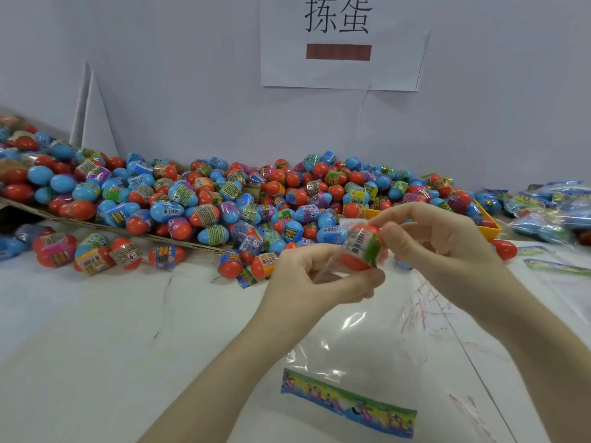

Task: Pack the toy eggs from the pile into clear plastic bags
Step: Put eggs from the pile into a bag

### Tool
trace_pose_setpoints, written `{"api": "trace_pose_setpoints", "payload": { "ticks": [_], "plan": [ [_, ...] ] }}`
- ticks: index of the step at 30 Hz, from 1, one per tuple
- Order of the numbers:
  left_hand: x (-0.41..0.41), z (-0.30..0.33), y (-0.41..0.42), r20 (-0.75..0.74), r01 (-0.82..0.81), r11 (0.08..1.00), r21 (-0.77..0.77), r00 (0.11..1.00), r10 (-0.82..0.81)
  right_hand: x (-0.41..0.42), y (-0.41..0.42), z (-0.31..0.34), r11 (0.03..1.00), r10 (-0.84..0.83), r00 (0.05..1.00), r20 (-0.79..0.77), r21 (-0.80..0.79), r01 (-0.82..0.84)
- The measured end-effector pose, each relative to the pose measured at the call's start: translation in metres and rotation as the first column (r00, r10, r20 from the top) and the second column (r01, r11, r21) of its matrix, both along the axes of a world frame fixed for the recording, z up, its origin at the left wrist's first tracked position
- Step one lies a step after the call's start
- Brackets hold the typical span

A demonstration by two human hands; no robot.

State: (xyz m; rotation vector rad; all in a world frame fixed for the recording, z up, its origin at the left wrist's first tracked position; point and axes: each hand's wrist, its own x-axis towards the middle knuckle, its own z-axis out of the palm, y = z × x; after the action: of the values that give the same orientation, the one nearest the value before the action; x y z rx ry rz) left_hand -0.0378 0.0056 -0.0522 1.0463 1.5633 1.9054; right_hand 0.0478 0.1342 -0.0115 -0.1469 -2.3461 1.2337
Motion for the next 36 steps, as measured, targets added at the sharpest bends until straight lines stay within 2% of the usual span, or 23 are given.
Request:
{"api": "trace_pose_setpoints", "payload": {
  "ticks": [3,7,11,16,21,29,32,36],
  "plan": [
    [-0.001,0.001,-0.002,-0.028,0.011,1.000,-0.009,1.000,-0.011,0.006,0.003,0.006,0.999,0.038,0.994,0.103,-0.019,-0.036],
    [-0.002,-0.001,-0.002,-0.100,-0.022,0.999,-0.029,0.995,0.019,0.005,0.000,0.007,0.998,-0.012,0.993,0.115,-0.062,0.019],
    [0.001,-0.001,-0.001,-0.092,-0.045,0.999,0.008,0.995,0.045,0.005,0.001,0.009,0.975,-0.090,0.989,0.118,-0.192,0.111],
    [0.003,-0.004,0.001,-0.145,-0.083,0.996,0.024,0.986,0.086,0.002,0.002,0.009,0.945,-0.199,0.963,0.184,-0.224,0.238],
    [0.005,-0.006,0.003,-0.168,-0.125,0.992,0.011,0.978,0.125,0.003,0.001,0.008,0.933,-0.262,0.937,0.232,-0.187,0.307],
    [0.008,-0.005,0.003,-0.254,-0.118,0.992,-0.035,0.962,0.105,0.003,-0.007,0.008,0.961,-0.176,0.965,0.194,-0.176,0.211],
    [0.007,-0.005,0.003,-0.184,-0.084,0.996,-0.018,0.980,0.080,0.002,-0.009,0.005,0.960,-0.198,0.965,0.170,-0.168,0.226],
    [0.006,-0.007,0.004,-0.175,-0.086,0.996,-0.022,0.981,0.081,-0.001,-0.010,0.002,0.959,-0.273,0.954,0.126,-0.037,0.279]
  ]
}}
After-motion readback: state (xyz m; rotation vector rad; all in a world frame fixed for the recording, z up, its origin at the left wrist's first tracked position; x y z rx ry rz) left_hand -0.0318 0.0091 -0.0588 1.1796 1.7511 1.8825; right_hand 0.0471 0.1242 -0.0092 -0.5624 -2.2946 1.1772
